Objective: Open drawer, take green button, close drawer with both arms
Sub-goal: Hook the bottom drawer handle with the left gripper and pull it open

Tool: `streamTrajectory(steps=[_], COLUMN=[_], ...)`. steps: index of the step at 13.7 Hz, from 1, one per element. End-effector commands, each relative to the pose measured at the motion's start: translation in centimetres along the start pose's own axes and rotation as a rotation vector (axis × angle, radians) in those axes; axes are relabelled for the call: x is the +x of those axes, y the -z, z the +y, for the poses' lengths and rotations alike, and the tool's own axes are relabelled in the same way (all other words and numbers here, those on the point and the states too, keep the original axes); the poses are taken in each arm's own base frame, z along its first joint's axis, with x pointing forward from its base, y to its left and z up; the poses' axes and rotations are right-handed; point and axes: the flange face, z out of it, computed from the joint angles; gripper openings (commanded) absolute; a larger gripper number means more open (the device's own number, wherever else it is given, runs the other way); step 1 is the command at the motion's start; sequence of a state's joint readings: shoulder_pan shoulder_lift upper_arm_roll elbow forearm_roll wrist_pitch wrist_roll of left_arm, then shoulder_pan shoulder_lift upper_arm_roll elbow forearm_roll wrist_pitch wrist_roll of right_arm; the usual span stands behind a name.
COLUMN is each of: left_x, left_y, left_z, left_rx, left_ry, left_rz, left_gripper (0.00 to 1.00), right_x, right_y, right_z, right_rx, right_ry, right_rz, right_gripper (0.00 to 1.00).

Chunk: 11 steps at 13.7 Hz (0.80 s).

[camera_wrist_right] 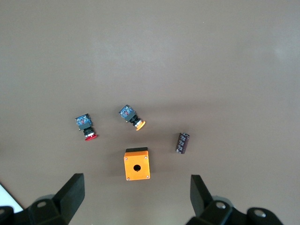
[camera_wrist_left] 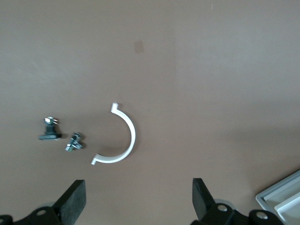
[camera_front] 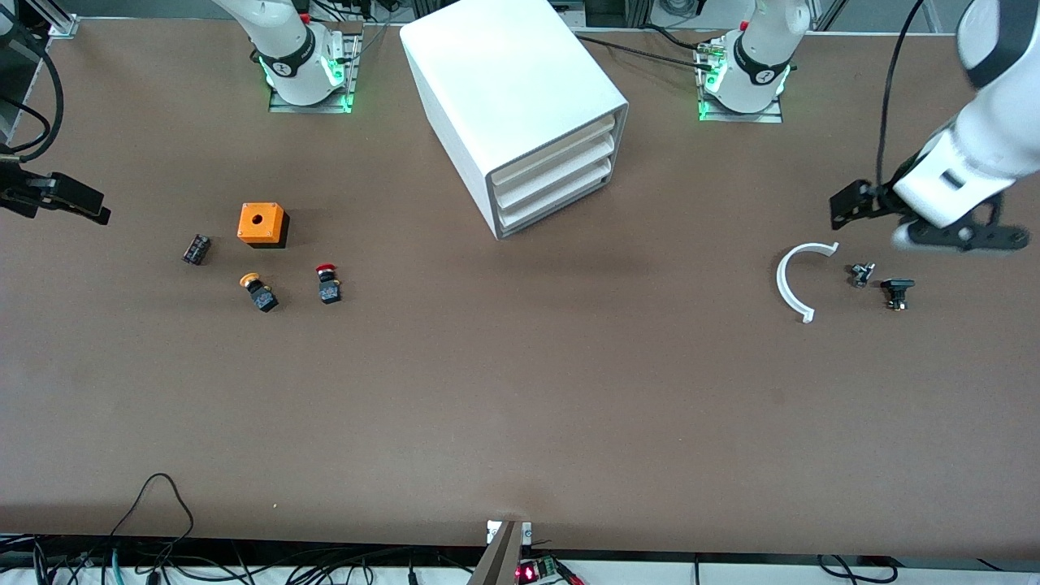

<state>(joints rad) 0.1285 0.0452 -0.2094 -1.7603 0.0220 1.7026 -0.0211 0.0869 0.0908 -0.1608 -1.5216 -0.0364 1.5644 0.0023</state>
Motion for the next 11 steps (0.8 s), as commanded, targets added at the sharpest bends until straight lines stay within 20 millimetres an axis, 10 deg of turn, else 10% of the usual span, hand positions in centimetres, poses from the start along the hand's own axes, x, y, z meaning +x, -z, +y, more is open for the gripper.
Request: streamTrajectory(steps=[1,6,11], left_x=[2.7,2.8,-2.4], left_y=[-6.6,-22.4,-32.2], left_z=[3.2,11.9,20.3], left_rx=[-0.078,-0.561,-0.814], left_ry=[-0.073,0.019,-0.163], left_rz=[-0.128,-0.345,-0.375], left_gripper=[1.00,1.00,1.00], right_x=[-0.8,-0.6,0.2], right_y=[0.4,0.6,-0.8], right_z=[-0.2,0.2,-1.2], right_rx=[0.017,0.016,0.012], right_ry=[0.007,0.013,0.037], right_rz=[0.000,0.005,-0.018], right_gripper=[1.00,1.00,1.00])
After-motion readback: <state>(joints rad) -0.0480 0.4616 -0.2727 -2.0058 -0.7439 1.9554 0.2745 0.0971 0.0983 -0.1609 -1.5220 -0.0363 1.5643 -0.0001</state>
